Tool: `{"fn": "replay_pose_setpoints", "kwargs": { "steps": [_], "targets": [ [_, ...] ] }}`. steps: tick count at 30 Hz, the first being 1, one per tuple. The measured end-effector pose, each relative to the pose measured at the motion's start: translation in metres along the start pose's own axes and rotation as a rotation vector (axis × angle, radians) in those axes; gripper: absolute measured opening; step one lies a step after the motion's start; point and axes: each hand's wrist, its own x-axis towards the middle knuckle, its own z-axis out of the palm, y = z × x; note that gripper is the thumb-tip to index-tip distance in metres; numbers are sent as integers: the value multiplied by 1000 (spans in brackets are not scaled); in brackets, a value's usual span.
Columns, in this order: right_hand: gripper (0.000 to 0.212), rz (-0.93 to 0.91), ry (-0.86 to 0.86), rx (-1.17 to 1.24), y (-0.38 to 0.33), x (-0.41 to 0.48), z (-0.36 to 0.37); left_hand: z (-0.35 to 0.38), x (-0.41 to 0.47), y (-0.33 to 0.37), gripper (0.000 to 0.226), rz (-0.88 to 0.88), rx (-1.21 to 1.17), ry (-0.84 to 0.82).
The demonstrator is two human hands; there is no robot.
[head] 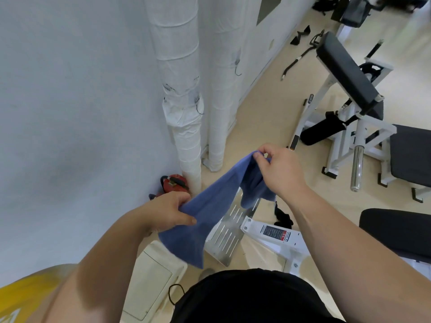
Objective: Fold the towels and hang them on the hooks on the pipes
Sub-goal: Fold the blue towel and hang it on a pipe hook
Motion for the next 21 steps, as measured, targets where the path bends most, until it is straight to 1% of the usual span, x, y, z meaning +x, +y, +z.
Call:
{"fn": "replay_pose_setpoints", "kwargs": {
  "steps": [3,5,6,8,10,11,12,13,14,16,19,21],
  "targets": [
    [18,38,20,-58,8,5,-3,0,0,-13,27,-38,-45,-17],
    [17,57,32,-74,13,7,-4,-2,1,-19,30,-44,-136,-36],
    [16,73,29,-71,15,6,-3,-1,2,-21,30,-49,-193,-11],
    [8,130,-26,-52,21,3,2,4,4,-21,26,-88,-358,120],
    [21,214,-141,23,21,-3,8,11,11,-15,31,-183,-648,296],
    [25,263,-194,109,19,-8,12,15,12,-8,32,-232,-749,364],
    [26,302,-231,207,15,-14,17,17,14,-2,30,-256,-766,400],
    [24,337,-259,287,9,-20,22,18,16,3,25,-254,-713,424],
    [22,365,-277,358,2,-26,27,20,15,10,18,-206,-627,440],
    [16,413,-303,488,-10,-36,36,26,12,25,15,-26,-545,435],
    [10,439,-347,738,-29,-48,43,38,0,44,25,165,-538,439],
    [9,450,-351,905,-40,-54,45,44,-3,52,24,220,-587,478]
  ]
}}
